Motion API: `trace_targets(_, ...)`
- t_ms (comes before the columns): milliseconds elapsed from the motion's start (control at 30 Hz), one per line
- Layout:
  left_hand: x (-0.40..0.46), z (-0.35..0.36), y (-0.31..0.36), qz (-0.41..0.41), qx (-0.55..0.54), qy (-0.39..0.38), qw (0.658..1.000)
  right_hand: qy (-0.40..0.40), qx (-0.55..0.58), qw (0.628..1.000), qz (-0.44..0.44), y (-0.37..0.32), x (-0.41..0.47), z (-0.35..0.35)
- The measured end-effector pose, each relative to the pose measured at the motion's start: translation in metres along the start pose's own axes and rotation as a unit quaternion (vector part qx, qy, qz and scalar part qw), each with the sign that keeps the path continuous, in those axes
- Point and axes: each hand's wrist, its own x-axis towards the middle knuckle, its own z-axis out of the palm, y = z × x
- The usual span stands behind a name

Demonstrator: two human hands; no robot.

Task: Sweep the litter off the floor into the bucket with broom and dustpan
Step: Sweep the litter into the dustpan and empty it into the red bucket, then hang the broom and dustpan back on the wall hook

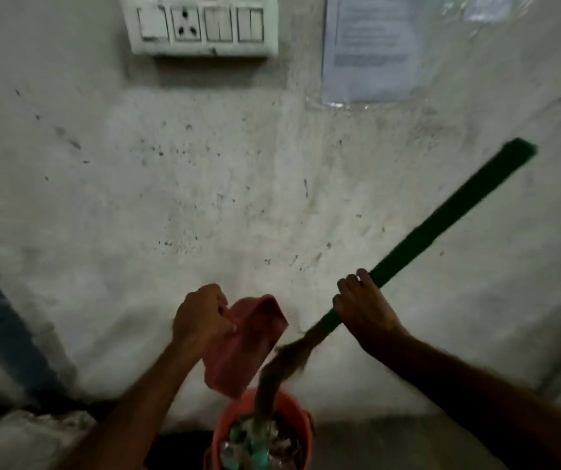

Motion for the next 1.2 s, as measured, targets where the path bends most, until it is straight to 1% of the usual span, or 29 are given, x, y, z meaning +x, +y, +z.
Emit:
trace_targets(67,0.001,-0.02,0.022,0.019,-0.051,0.018,0.998,0.05,-0.035,0.998,-0.012,0.013,0.013,-0.014)
trace_targets(133,-0.001,-0.035,0.046,0.055,-0.112,0.034,0.992,0.083,-0.06,0.994,-0.021,0.027,0.023,-0.03)
trace_targets(200,-0.005,-0.047,0.07,0.09,-0.169,0.048,0.98,0.126,-0.08,0.989,-0.011,0.043,0.026,-0.046)
trace_targets(233,-0.006,-0.052,0.082,0.107,-0.195,0.056,0.973,0.148,-0.072,0.986,0.002,0.052,0.026,-0.056)
trace_targets(333,-0.01,-0.068,0.123,0.151,-0.253,0.062,0.954,0.225,-0.008,0.973,0.053,0.077,0.026,-0.083)
trace_targets(400,-0.013,-0.079,0.153,0.158,-0.282,0.07,0.944,0.252,0.052,0.962,0.089,0.093,0.027,-0.103)
trace_targets(467,-0.015,-0.085,0.181,0.159,-0.314,0.063,0.934,0.245,0.189,0.945,0.109,0.107,0.022,-0.121)
trace_targets(500,-0.015,-0.087,0.193,0.165,-0.322,0.062,0.93,0.237,0.28,0.925,0.097,0.113,0.018,-0.126)
trace_targets(600,-0.015,-0.093,0.229,0.197,-0.327,0.073,0.921,0.288,0.313,0.902,0.075,0.134,0.014,-0.129)
trace_targets(667,-0.021,-0.097,0.254,0.222,-0.321,0.063,0.919,0.316,0.358,0.874,0.093,0.144,0.014,-0.133)
trace_targets(700,-0.023,-0.097,0.266,0.234,-0.314,0.056,0.918,0.315,0.37,0.867,0.107,0.15,0.013,-0.133)
trace_targets(733,-0.026,-0.097,0.278,0.247,-0.304,0.052,0.919,0.329,0.345,0.871,0.121,0.155,0.013,-0.13)
trace_targets(767,-0.029,-0.095,0.29,0.26,-0.291,0.051,0.919,0.342,0.345,0.864,0.129,0.16,0.012,-0.128)
trace_targets(867,-0.039,-0.085,0.324,0.287,-0.3,0.05,0.908,0.37,0.412,0.819,0.15,0.17,-0.006,-0.128)
trace_targets(900,-0.042,-0.08,0.334,0.29,-0.306,0.05,0.906,0.374,0.439,0.801,0.159,0.173,-0.015,-0.127)
trace_targets(933,-0.043,-0.074,0.345,0.293,-0.303,0.051,0.905,0.373,0.453,0.792,0.172,0.178,-0.023,-0.121)
trace_targets(1000,-0.045,-0.063,0.366,0.296,-0.287,0.049,0.91,0.367,0.462,0.785,0.19,0.193,-0.036,-0.104)
trace_targets(1033,-0.046,-0.058,0.378,0.295,-0.291,0.047,0.909,0.364,0.465,0.784,0.191,0.203,-0.042,-0.095)
trace_targets(1100,-0.045,-0.052,0.403,0.282,-0.319,0.057,0.903,0.384,0.466,0.773,0.195,0.23,-0.052,-0.079)
trace_targets(1167,-0.043,-0.051,0.431,0.268,-0.342,0.064,0.898,0.421,0.476,0.746,0.197,0.264,-0.063,-0.07)
trace_targets(1200,-0.04,-0.051,0.446,0.267,-0.345,0.059,0.898,0.431,0.497,0.726,0.2,0.282,-0.068,-0.068)
